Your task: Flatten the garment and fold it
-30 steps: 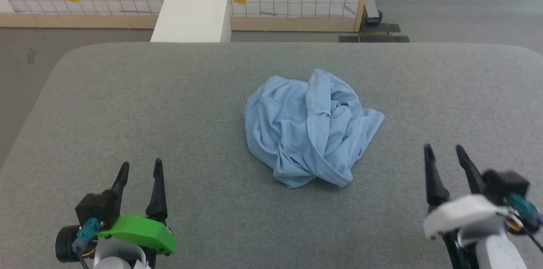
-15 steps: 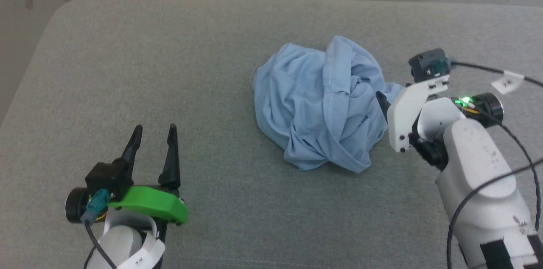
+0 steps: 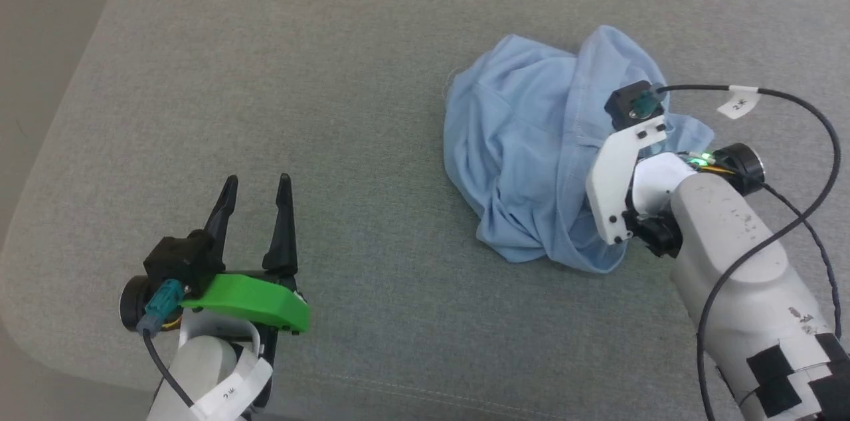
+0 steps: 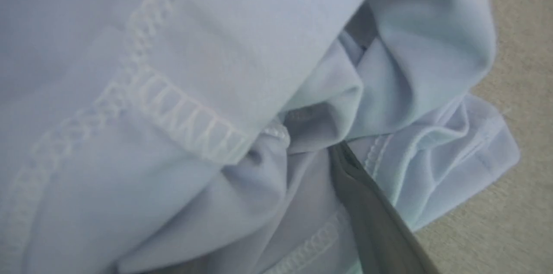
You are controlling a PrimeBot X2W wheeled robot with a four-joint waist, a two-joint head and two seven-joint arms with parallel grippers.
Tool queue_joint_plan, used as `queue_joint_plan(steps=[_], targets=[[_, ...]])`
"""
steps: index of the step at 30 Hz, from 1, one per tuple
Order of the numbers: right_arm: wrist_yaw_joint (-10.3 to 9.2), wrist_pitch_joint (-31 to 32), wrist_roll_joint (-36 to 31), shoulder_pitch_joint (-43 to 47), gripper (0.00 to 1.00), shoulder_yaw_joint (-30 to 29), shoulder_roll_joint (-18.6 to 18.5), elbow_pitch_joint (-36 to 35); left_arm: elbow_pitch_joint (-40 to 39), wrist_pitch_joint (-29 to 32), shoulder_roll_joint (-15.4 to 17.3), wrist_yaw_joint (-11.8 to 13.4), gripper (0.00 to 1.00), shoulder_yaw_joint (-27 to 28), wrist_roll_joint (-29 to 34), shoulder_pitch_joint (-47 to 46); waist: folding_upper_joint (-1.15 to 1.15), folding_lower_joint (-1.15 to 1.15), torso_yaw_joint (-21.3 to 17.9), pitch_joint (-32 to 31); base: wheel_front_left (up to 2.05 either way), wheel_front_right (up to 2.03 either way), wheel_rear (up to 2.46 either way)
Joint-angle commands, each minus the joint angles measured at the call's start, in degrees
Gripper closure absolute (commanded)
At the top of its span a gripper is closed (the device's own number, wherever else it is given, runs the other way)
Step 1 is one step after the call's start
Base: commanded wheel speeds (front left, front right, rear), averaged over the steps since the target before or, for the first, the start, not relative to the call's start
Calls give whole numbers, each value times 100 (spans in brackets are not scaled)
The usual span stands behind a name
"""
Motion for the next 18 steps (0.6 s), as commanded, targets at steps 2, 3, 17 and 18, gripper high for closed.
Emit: queue_joint_plan(steps=[2,3,17,18], targets=[[-6,-132,133,58,100,136,-8,110,46,-27,-53,-79,0,81,45,-12,0,-1,-1,-51,0,0,0],[-6,-209,210,69,100,178,-26,110,65,-27,-68,-96,0,117,53,21,0,-1,-26,-93,0,0,0],[-6,-1396,614,885,100,-1125,-739,-583,231,-27,-237,-296,0,355,109,419,0,-1,-440,-875,0,0,0],[-6,-1362,592,1080,100,-1298,-769,-607,239,-27,-246,-302,0,355,117,439,0,-1,-450,-907,0,0,0]])
